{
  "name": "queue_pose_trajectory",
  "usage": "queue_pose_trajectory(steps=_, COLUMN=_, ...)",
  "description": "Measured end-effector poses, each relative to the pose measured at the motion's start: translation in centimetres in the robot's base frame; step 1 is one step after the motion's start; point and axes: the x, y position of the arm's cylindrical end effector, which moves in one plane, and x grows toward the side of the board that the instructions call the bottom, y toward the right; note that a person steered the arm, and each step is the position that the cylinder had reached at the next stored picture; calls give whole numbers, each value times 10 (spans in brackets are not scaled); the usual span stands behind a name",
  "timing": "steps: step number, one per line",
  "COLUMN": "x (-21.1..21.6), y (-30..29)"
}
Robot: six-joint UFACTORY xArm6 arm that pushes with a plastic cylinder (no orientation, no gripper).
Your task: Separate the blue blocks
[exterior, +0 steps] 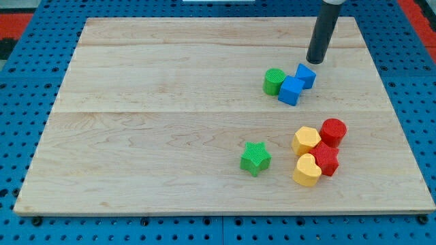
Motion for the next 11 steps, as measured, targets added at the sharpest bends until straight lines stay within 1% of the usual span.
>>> queue_pose_trajectory(steps=2, x=0, y=-6)
queue_pose_trajectory(steps=3, x=0, y=-32)
queue_pose_trajectory(steps=4, x=1, y=-32)
queue_pose_trajectory(steps=6, x=67, y=-36)
queue_pose_trajectory(steps=8, x=112, y=-52)
queue_pose_trajectory(steps=10, x=115, y=-51)
queue_pose_trajectory(steps=11, x=115, y=-35)
